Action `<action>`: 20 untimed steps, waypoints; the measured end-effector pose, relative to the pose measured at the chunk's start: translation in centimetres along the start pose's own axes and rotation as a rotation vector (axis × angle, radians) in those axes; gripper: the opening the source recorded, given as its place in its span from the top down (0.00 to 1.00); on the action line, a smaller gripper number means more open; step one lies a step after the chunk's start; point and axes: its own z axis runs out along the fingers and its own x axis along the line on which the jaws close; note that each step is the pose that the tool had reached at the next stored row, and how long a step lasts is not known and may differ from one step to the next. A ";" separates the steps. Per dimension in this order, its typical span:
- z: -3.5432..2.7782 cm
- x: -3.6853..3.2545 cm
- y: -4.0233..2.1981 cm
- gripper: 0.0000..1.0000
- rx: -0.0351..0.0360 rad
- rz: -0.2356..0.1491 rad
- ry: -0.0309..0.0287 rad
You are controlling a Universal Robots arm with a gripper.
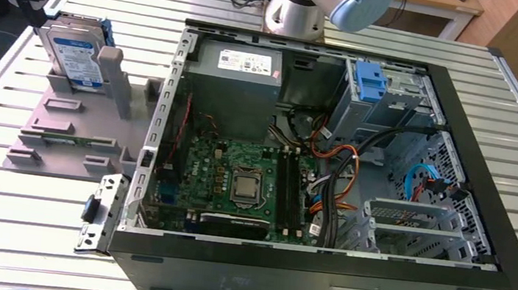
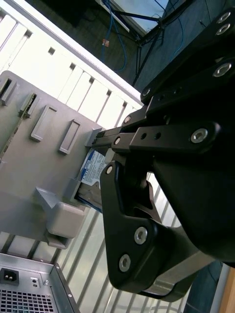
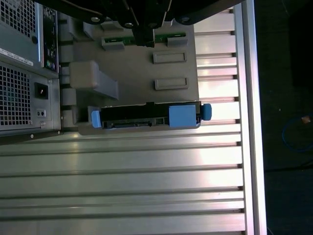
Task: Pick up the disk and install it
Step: 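Pick up the disk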
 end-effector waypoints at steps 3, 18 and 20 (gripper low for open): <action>0.00 0.00 0.00 0.89 -0.0001 -0.002 0.0000; 0.00 0.00 0.00 0.89 -0.0006 -0.022 -0.0001; 0.00 0.00 0.00 0.89 -0.0006 -0.023 0.0000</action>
